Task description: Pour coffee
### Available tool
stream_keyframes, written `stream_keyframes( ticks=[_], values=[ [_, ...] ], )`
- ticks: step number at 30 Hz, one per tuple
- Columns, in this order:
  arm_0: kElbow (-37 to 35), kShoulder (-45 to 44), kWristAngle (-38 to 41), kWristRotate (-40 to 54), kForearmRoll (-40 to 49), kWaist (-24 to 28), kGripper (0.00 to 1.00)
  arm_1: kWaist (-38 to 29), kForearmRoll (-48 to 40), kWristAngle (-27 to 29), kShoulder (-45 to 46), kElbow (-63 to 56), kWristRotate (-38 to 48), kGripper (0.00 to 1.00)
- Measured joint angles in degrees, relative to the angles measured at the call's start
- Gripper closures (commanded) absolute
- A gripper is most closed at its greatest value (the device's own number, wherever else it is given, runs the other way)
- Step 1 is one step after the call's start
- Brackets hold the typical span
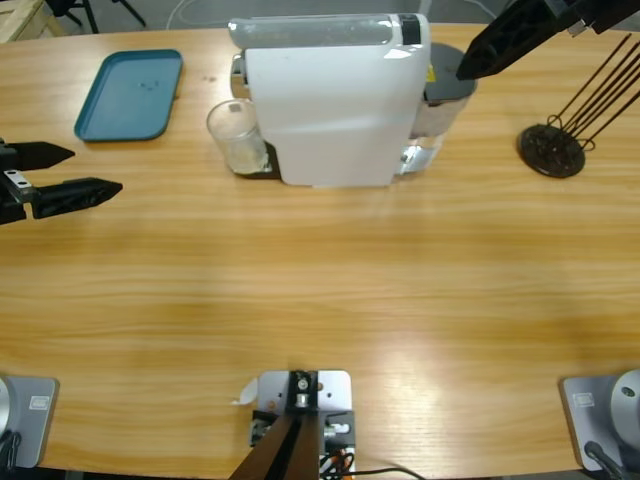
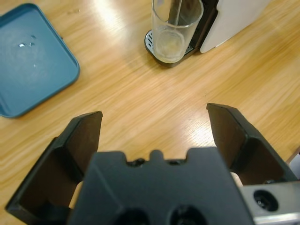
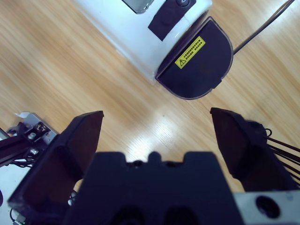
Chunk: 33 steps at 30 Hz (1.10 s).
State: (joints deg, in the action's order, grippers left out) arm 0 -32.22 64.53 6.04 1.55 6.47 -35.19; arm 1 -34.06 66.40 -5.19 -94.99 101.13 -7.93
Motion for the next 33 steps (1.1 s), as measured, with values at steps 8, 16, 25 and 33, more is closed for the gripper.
stream_keyframes(
  ticks=[8,16,25,33],
  values=[
    [0.29,-0.07,0.00,0.36,-0.73,0.00,0.036,0.00,0.19,0.00,0.00,0.00,0.00,0.000],
    [0.32,-0.12,0.00,1.37,-0.73,0.00,0.046,0.00,0.20,0.00,0.00,0.01,0.00,0.000],
    [0.33,-0.15,0.00,2.35,-0.73,0.00,0.046,0.00,0.38,0.00,0.00,0.01,-0.01,0.000],
    [0.36,-0.16,0.00,2.41,-0.73,0.00,0.045,0.00,0.64,0.00,0.00,0.01,-0.01,0.000]
  ],
)
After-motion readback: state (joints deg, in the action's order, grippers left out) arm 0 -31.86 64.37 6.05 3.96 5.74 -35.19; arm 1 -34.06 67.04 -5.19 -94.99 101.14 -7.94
